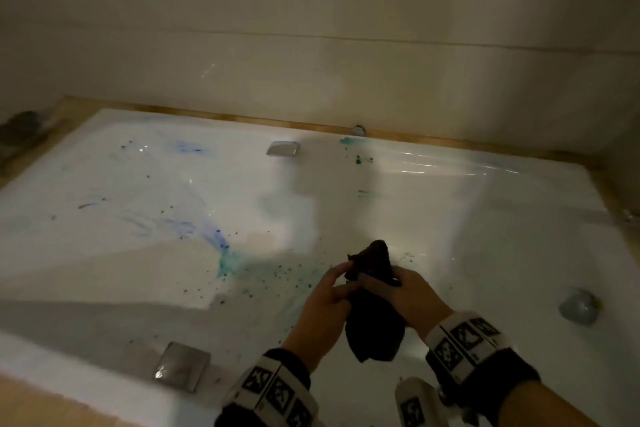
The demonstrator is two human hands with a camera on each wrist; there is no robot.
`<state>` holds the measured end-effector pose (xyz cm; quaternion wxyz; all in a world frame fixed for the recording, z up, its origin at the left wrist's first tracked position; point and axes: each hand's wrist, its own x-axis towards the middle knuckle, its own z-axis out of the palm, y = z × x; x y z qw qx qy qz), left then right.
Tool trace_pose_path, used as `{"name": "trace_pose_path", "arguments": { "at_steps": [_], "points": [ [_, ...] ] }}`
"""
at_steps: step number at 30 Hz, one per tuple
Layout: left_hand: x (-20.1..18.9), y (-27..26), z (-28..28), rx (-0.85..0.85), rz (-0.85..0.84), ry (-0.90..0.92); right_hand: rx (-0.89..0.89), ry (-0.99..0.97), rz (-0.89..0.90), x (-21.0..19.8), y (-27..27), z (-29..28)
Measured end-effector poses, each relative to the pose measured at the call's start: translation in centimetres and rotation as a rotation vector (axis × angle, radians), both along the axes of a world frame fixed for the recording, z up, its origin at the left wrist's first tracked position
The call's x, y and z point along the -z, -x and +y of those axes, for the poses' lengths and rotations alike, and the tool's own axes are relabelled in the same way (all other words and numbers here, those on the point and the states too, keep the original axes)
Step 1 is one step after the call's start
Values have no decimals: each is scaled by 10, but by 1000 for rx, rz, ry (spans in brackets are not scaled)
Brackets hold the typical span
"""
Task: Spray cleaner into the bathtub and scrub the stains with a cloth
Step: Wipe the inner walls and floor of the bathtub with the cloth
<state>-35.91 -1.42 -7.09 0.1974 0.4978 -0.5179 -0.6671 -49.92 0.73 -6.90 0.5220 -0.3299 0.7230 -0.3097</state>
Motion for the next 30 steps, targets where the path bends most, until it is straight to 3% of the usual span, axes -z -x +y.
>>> {"name": "trace_pose_path", "arguments": {
  "at_steps": [6,12,16,19,25,30],
  "points": [
    [-47,-44,-8,-98,24,15,-61,16,102,-44,-45,-19],
    [-79,-127,-45,-306,-53,93,-189,89,132,-84,-114,-63],
    [-90,-188,-77,-334,-8,-6,-224,133,73,-97,-178,-100],
    [-88,-241,-109,-310,37,-75,-168,143,-31,-98,-236,-126],
    [-78,-376,-167,-444,74,-145,-59,91,-164,-76,-366,-177],
    [-71,-467,-209,-405,-14,-103,-204,109,9,-55,-455,-204]
  ]
}}
